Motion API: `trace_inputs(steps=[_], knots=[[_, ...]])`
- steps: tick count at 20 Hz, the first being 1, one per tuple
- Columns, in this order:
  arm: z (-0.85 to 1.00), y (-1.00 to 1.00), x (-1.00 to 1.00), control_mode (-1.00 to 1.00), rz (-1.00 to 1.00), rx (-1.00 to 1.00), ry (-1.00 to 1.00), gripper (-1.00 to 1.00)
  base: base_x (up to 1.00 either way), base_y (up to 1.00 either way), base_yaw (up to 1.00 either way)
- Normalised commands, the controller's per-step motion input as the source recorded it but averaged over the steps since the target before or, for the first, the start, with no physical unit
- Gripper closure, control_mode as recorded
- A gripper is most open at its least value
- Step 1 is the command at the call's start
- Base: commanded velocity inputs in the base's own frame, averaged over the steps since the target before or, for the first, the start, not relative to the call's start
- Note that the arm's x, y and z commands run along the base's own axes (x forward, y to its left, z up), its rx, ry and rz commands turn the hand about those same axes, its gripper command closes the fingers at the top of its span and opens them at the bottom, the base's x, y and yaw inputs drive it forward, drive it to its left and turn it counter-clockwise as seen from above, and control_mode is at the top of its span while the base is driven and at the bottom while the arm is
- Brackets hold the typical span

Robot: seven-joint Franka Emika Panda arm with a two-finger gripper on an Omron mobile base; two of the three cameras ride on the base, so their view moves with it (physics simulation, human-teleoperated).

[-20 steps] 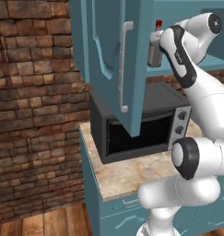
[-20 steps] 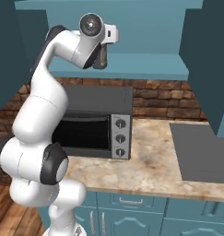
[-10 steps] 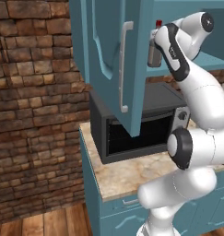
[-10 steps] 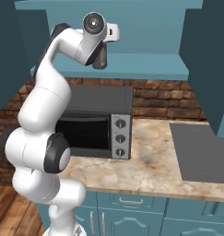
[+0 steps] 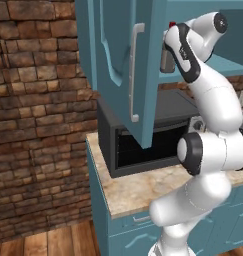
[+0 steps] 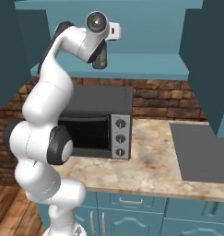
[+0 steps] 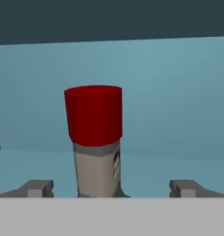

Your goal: Open the cabinet directly in front. Then move the liquor and the mug to the dining counter with the jar on it.

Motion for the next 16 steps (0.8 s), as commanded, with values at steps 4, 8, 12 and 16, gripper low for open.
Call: trace_inputs(steps=[4,8,12,16], knots=[[0.0,0.0,0.21,-1.0,0.0,0.0,0.0,-1.0,0.0,0.0,0.0],[0.0,0.0,0.14,-1.0,0.0,0.0,0.0,1.0,0.0,0.0,0.0],[0.0,0.0,0.12,-1.0,0.0,0.0,0.0,1.0,0.0,0.0,0.0],[0.0,0.0,0.0,-1.0,0.0,0.0,0.0,1.0,0.0,0.0,0.0]])
